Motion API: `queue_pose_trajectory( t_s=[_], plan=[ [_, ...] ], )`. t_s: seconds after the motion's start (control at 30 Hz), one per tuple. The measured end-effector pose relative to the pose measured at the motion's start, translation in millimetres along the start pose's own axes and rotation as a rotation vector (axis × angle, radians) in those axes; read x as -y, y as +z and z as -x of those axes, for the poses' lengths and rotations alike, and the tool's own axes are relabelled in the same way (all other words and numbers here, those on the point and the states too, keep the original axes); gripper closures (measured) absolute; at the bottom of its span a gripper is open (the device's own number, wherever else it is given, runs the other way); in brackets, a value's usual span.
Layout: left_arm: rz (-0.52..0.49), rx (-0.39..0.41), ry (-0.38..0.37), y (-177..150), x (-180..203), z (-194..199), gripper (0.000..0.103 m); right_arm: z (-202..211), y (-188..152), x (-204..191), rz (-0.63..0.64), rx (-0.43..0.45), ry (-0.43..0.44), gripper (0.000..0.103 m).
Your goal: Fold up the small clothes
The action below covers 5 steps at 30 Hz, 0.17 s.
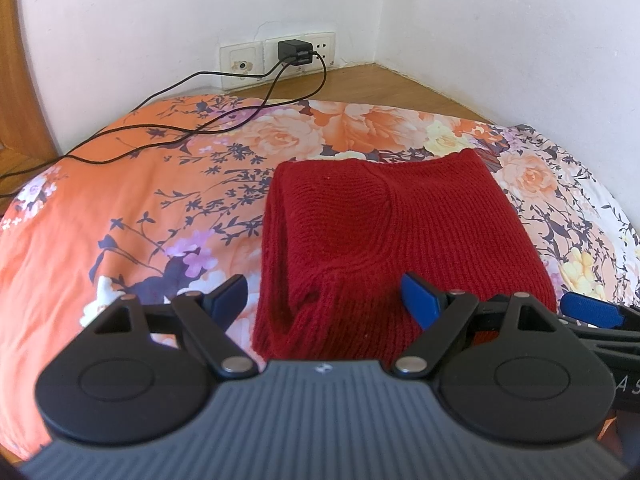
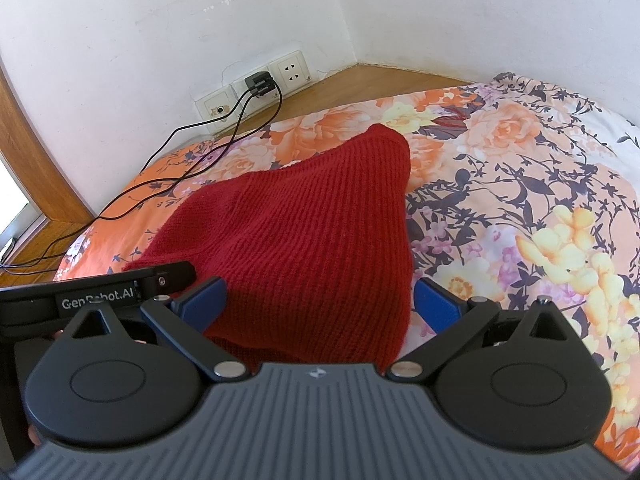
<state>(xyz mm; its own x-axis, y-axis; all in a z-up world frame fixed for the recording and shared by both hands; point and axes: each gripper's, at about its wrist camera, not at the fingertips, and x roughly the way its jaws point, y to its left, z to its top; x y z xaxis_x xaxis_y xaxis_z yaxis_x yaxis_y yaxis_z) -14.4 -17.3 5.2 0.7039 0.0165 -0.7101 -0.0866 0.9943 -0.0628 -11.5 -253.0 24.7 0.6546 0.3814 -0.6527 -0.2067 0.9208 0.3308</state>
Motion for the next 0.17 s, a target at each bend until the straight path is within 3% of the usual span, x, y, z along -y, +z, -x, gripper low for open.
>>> queue_pose_trajectory(
  t_s=[0.17],
  plan=[
    [-0.001, 0.004, 0.001, 0.0, 0.3, 0.4, 0.018, 0.0, 0.1, -0.1, -0.002, 0.000, 0.000, 0.000]
  ],
)
